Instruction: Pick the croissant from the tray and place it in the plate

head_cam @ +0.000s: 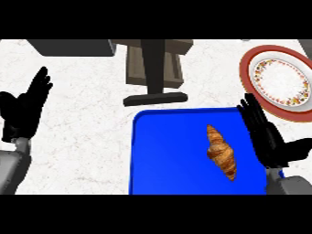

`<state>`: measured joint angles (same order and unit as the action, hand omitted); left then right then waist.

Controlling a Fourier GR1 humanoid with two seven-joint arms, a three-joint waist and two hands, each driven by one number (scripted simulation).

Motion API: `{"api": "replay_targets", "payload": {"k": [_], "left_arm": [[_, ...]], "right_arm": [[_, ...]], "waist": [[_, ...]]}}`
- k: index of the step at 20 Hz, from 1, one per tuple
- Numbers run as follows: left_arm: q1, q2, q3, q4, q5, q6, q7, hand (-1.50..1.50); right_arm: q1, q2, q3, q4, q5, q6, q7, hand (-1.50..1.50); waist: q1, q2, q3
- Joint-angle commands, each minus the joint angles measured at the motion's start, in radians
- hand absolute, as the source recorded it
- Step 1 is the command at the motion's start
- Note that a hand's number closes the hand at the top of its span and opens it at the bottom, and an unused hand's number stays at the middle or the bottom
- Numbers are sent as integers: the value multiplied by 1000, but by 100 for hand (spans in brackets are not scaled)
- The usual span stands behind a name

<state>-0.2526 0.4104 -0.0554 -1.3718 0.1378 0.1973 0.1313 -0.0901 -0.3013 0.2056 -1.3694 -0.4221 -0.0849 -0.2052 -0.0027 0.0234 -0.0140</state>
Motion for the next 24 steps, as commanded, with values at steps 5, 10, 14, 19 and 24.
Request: {"api": "replay_targets", "payload": {"k": [5, 10, 14, 19, 24], "left_arm": [[67, -91, -54, 38, -29, 48, 28, 0], [111, -115, -72, 58, -11, 35, 49, 0], [148, -163, -111, 13, -35, 65, 35, 0], [196, -173, -139, -67, -56, 84, 57, 0], [193, -145, -105, -81, -37, 66, 87, 0]], "right_arm": [[-158, -97, 124, -154, -98, 378, 125, 150], [-307, -434, 87, -229, 478, 203, -89, 150], [-32, -131, 88, -50, 216, 173, -249, 150], [-61, -189, 116, 83, 176, 512, -532, -150], [-137, -333, 146, 90, 471, 425, -591, -150]], "waist": [[29, -24, 13], [7, -59, 3], [5, -17, 18], [27, -20, 17], [19, -24, 15]]}}
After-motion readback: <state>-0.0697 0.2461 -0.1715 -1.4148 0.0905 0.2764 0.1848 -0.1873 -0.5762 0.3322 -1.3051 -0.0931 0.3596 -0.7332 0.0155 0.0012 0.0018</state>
